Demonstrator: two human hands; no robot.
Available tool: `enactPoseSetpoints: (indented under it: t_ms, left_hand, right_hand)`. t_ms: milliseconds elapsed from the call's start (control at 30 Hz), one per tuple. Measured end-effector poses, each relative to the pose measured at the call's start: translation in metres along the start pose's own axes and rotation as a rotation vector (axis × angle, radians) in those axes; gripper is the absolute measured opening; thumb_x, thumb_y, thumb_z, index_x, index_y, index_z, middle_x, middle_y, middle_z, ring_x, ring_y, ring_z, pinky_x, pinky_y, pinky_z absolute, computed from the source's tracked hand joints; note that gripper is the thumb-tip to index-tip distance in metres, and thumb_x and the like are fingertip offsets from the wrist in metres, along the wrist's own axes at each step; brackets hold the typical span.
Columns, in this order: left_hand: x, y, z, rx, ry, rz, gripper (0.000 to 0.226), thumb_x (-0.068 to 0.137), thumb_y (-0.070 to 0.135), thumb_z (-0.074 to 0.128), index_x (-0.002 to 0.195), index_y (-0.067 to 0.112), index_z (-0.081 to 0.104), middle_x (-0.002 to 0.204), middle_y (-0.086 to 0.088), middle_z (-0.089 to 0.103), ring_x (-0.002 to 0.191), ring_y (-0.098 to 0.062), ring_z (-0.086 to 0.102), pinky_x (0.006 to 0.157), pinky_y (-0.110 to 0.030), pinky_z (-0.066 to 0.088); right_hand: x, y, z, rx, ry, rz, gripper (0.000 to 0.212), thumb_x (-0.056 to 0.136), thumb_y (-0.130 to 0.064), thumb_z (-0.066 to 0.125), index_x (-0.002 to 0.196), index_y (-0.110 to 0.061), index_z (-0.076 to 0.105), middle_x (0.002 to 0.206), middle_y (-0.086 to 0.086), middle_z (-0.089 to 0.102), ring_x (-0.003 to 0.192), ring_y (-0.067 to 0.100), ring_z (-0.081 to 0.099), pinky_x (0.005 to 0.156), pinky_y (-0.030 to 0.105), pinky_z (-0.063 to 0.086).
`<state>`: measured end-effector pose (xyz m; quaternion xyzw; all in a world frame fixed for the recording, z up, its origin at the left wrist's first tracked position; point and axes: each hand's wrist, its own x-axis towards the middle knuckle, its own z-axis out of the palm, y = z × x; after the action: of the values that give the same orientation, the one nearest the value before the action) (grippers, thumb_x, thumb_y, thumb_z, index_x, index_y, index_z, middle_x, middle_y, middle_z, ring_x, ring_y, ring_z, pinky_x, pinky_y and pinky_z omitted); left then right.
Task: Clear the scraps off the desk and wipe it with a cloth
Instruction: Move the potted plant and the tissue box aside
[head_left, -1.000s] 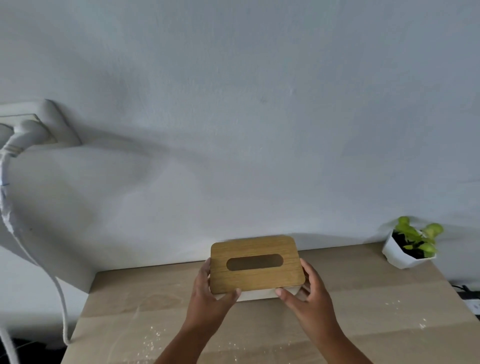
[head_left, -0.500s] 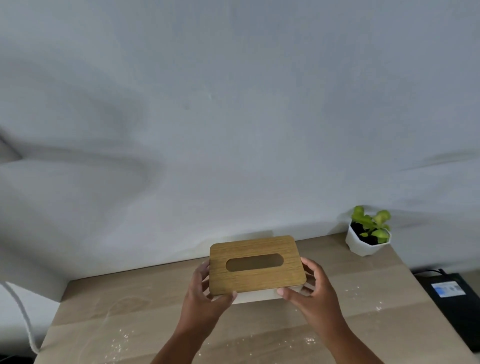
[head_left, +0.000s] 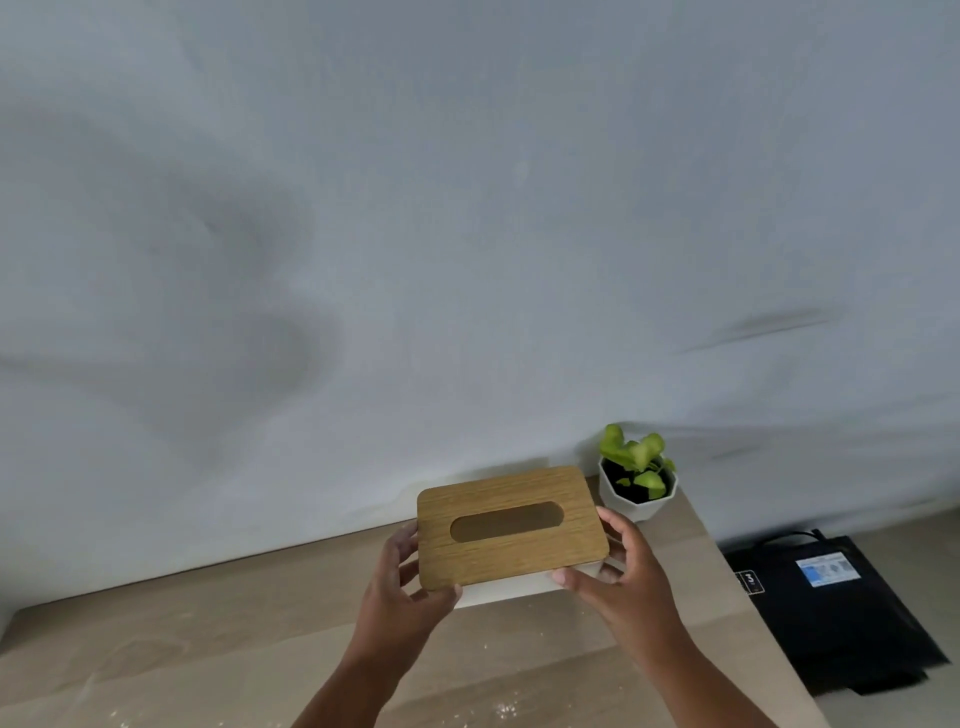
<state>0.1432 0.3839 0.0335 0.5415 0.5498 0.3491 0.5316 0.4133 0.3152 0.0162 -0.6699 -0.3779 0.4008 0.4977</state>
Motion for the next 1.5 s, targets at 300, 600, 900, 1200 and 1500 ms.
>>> enactPoseSetpoints:
  t_ms: [300, 600, 900, 1200, 1500]
  left_hand:
    - [0.019, 0.003, 0.037, 0.007, 0.022, -0.021, 0.073, 0.074, -0.002, 0.083, 0.127, 0.042, 0.059, 0.128, 0.012, 0.066, 0.110, -0.005, 0.067, 0.074, -0.020, 0.059]
    - [0.029, 0.002, 0.051, 0.026, 0.045, -0.077, 0.075, 0.078, -0.004, 0.081, 0.132, 0.041, 0.054, 0.128, 0.014, 0.063, 0.112, -0.003, 0.064, 0.074, -0.020, 0.060]
    - [0.030, -0.002, 0.054, 0.045, 0.058, -0.086, 0.076, 0.079, -0.004, 0.080, 0.135, 0.040, 0.053, 0.132, 0.009, 0.063, 0.116, -0.014, 0.065, 0.082, -0.032, 0.061]
    - [0.030, -0.002, 0.057, 0.037, 0.071, -0.105, 0.076, 0.080, 0.000, 0.082, 0.135, 0.043, 0.053, 0.129, 0.007, 0.067, 0.116, -0.016, 0.065, 0.093, -0.046, 0.060]
    - [0.001, 0.014, 0.060, -0.092, 0.069, -0.146, 0.075, 0.073, 0.037, 0.084, 0.139, 0.033, 0.050, 0.131, 0.002, 0.068, 0.121, -0.018, 0.066, 0.103, -0.045, 0.053]
  right_hand:
    - [0.028, 0.007, -0.024, 0.043, -0.026, 0.044, 0.089, 0.063, -0.031, 0.099, 0.130, -0.054, 0.045, 0.138, -0.007, 0.062, 0.124, 0.012, 0.063, 0.110, 0.045, 0.051]
    - [0.035, 0.019, -0.027, 0.095, -0.036, 0.057, 0.083, 0.069, -0.041, 0.094, 0.133, -0.058, 0.045, 0.144, -0.008, 0.058, 0.133, 0.013, 0.057, 0.114, 0.046, 0.048]
    - [0.041, 0.029, -0.027, 0.043, -0.007, 0.027, 0.084, 0.065, -0.069, 0.084, 0.135, -0.072, 0.039, 0.143, -0.029, 0.052, 0.129, -0.002, 0.053, 0.113, 0.035, 0.047]
    - [0.044, 0.027, -0.028, 0.035, -0.026, 0.012, 0.080, 0.074, -0.056, 0.086, 0.137, -0.070, 0.037, 0.149, -0.026, 0.043, 0.135, 0.002, 0.045, 0.108, 0.023, 0.040]
    - [0.026, 0.015, -0.039, 0.013, -0.035, 0.029, 0.093, 0.077, -0.041, 0.089, 0.154, -0.037, 0.038, 0.152, -0.009, 0.052, 0.138, 0.006, 0.048, 0.111, 0.026, 0.042]
